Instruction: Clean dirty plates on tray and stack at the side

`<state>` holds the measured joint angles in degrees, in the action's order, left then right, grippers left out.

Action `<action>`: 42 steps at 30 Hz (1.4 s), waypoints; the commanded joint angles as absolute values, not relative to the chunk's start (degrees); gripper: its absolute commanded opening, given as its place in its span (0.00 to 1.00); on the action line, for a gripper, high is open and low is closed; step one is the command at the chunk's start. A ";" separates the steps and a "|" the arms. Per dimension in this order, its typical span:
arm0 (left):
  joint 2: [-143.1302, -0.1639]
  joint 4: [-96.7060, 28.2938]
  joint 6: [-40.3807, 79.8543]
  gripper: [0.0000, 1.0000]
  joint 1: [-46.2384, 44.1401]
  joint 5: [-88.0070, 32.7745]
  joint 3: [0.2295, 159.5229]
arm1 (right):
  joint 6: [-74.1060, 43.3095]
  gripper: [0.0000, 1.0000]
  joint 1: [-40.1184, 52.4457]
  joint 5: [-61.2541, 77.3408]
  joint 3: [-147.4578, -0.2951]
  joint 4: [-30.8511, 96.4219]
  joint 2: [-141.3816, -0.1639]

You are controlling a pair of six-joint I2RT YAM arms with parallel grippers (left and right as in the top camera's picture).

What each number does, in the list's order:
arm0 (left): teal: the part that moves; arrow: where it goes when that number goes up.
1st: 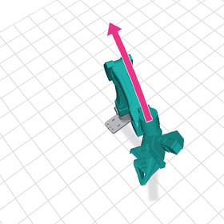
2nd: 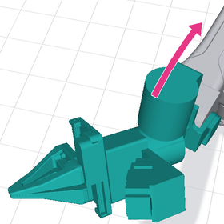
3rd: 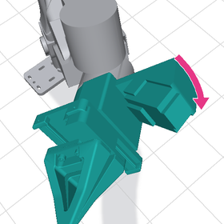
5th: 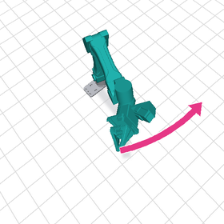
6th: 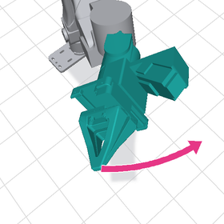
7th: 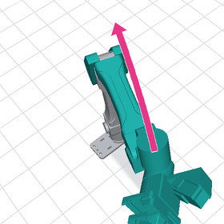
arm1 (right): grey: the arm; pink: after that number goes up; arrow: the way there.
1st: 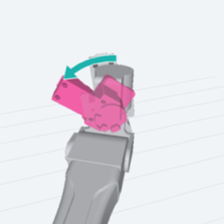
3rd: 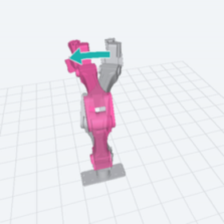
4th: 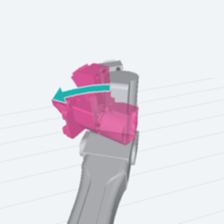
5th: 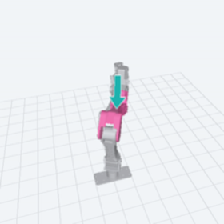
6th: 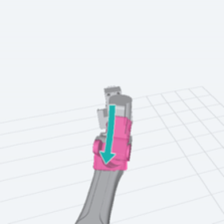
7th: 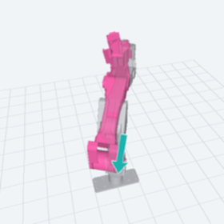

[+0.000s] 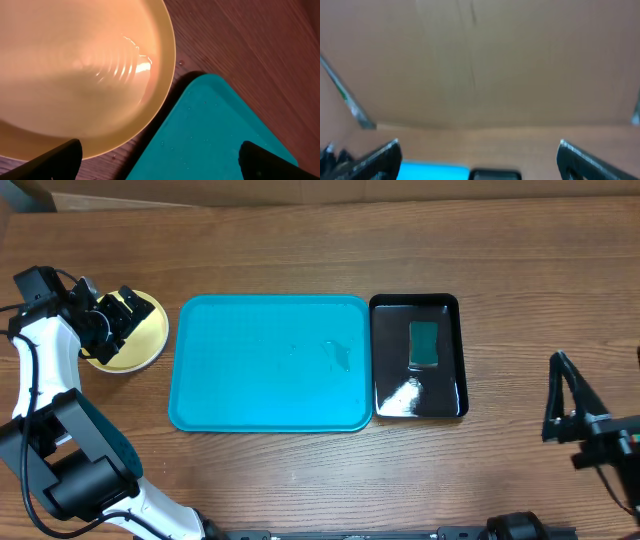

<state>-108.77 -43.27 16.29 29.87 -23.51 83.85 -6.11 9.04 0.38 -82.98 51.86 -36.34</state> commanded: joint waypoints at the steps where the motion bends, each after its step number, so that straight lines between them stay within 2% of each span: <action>1: -109.08 -43.27 15.20 1.00 29.98 -23.38 85.01 | -5.02 1.00 9.19 -0.58 -71.40 42.78 -29.78; 11: -109.08 -43.24 15.20 1.00 29.98 -23.38 85.01 | -5.08 1.00 6.66 3.31 -37.41 7.75 -11.20; 23: -109.08 -43.27 15.20 1.00 29.98 -23.38 85.01 | -5.13 1.00 6.55 4.36 -11.90 -13.08 -0.16; 38: -109.08 -43.27 15.22 1.00 29.98 -23.38 85.01 | -5.98 1.00 2.57 5.67 -0.71 -14.70 -0.16; 42: -109.08 -43.27 15.20 1.00 29.98 -23.38 85.01 | -5.93 1.00 2.48 5.65 -0.43 -10.52 -0.16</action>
<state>-108.77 -43.27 16.27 29.87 -23.38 83.85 -5.78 2.83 5.28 -1.06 -11.60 -0.84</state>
